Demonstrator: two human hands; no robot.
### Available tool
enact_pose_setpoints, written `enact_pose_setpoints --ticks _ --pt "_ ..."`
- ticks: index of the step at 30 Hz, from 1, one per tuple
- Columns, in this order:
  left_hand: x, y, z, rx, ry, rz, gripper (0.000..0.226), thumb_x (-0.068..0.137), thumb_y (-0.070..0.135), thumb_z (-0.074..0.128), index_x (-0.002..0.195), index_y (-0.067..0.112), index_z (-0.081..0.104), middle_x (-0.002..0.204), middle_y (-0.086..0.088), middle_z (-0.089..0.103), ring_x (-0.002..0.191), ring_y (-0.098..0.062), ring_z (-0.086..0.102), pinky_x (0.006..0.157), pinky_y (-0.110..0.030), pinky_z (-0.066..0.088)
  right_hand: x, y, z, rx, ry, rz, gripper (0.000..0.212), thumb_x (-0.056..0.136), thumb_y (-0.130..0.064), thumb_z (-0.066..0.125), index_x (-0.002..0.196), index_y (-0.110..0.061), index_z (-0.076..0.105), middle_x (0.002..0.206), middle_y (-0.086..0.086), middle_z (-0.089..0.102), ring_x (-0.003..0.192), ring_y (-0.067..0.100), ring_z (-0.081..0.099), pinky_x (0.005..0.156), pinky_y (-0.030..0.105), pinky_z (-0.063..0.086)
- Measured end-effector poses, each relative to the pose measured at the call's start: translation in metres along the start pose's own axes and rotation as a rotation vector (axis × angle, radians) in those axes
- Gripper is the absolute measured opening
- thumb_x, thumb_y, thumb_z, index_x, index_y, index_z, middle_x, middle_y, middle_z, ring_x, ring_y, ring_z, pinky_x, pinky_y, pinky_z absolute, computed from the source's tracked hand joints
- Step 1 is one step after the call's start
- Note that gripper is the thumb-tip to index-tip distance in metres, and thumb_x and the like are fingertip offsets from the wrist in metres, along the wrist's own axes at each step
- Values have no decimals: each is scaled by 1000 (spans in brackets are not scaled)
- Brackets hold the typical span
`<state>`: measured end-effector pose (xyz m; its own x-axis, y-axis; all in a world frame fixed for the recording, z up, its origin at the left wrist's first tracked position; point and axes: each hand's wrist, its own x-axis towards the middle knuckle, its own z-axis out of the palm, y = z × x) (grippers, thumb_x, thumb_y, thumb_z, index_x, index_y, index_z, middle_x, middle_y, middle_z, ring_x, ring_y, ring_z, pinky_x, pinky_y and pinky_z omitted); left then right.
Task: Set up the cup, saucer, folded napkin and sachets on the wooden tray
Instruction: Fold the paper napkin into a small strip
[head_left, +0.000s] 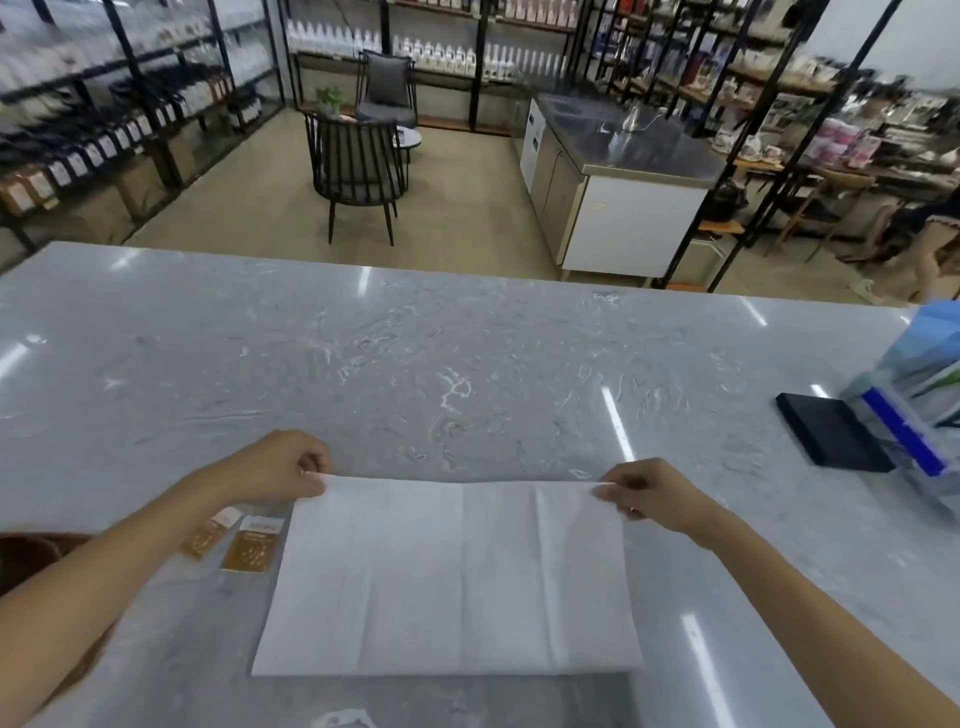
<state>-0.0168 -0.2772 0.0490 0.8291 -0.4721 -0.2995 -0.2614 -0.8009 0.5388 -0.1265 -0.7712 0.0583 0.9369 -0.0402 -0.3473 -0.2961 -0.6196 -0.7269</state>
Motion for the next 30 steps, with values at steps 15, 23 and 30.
enact_pose_setpoints --ticks 15,23,30 --pt "-60 48 -83 -179 429 16 21 64 30 94 74 43 81 72 13 78 55 -9 70 52 -14 53 -24 -65 -67 50 364 -340 16 89 -18 79 95 -32 83 79 -2 81 70 12 72 64 24 58" --pt "-59 56 -90 -96 533 35 25 57 32 98 70 42 79 70 22 75 54 -2 67 53 -12 50 -18 -74 -68 127 379 -327 15 85 -15 83 91 -29 84 86 -14 81 82 -1 74 74 13 52" --pt "-65 42 -90 -137 446 130 14 75 34 87 84 41 79 82 16 77 71 -6 70 64 -17 55 -20 -70 -65 154 385 -386 10 82 -24 85 91 -23 85 85 -8 82 81 5 77 69 13 58"
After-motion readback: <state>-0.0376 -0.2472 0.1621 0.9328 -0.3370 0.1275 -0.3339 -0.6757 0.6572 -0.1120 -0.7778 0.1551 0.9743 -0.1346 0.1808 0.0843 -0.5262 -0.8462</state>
